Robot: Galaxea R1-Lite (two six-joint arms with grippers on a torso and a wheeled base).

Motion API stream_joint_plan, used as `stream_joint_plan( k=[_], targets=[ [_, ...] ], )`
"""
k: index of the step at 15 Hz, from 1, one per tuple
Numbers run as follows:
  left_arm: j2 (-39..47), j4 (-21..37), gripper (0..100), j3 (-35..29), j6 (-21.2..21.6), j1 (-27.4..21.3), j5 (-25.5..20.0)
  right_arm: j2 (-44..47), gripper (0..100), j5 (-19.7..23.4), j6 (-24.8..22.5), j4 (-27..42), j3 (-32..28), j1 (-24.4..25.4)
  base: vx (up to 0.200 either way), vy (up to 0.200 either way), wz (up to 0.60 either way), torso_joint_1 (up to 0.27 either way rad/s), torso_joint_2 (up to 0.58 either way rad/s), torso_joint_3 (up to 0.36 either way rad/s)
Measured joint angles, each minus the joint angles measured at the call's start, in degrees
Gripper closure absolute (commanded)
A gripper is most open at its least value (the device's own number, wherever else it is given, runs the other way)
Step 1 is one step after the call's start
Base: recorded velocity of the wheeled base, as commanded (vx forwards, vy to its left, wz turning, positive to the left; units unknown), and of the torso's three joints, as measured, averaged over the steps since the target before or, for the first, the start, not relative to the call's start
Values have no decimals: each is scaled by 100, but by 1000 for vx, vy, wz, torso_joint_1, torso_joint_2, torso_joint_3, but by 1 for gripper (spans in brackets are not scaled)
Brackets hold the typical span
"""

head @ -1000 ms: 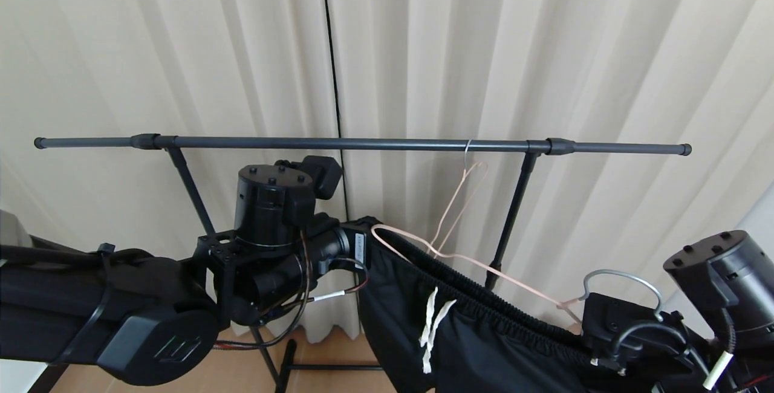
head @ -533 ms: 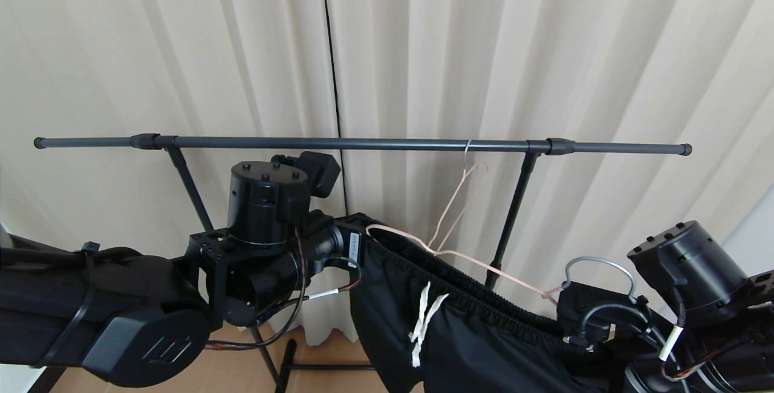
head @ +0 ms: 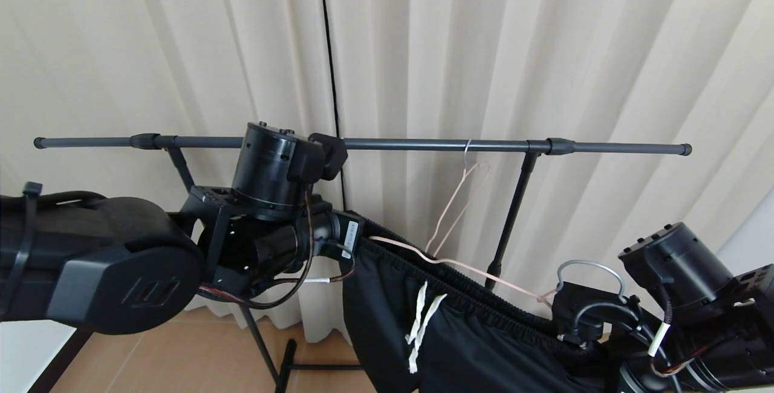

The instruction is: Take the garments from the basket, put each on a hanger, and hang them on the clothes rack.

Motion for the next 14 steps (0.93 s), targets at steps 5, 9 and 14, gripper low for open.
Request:
stream_joint_plan(
  k=[5,9,14],
  targets=[
    [-74,556,100,-474,200,-397,341,171,100,-4,2,9,-61,0,0,0,0,0,0,0],
    [-124,1241,100,-928,207,-728,473,265,100,0,4,-67,-111,-1,0,0,0,0,0,0],
    [-122,1655,100,-1204,202,-1176,536,400,100,7,13,-334,-174,-1,0,0,0,0,0,0]
  ],
)
